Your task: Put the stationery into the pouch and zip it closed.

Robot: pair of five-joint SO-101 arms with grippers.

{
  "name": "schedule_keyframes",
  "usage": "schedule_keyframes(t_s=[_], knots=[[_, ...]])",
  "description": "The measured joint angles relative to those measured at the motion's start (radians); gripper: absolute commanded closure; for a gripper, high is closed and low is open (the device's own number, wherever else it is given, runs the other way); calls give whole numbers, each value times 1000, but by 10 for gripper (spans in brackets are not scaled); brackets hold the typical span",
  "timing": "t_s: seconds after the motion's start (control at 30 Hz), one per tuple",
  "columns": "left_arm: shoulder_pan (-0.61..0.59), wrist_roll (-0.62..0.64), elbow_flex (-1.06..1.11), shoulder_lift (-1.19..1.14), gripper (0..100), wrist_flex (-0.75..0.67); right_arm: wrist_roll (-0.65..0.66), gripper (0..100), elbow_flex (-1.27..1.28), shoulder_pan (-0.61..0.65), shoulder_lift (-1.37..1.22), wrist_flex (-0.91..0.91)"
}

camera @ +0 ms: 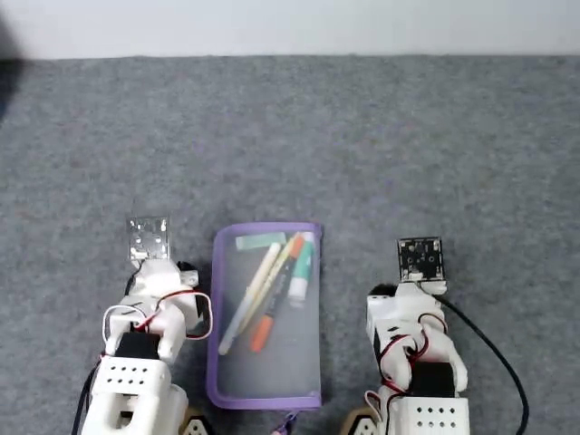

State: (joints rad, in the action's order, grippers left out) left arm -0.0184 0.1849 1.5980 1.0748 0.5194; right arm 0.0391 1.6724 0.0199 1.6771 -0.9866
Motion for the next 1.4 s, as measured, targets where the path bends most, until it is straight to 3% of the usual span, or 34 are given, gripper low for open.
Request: schedule_keyframes(t_s=[0.2, 0.33, 0.5, 0.97, 1.13, 1.4], knots=[[0, 0, 0, 0, 987, -2, 0, 989, 0, 0, 0, -118], [-26, 14, 31, 0, 987, -80, 0, 989, 0, 0, 2, -163], [-32, 21, 54, 0, 987, -169, 0, 989, 0, 0, 29, -172], [-32, 110, 94, 95, 987, -170, 0, 989, 0, 0, 31, -172], [-32, 114, 97, 307, 987, -66, 0, 989, 0, 0, 31, -172], [-32, 112, 97, 603, 987, 265, 0, 989, 0, 0, 31, -172]])
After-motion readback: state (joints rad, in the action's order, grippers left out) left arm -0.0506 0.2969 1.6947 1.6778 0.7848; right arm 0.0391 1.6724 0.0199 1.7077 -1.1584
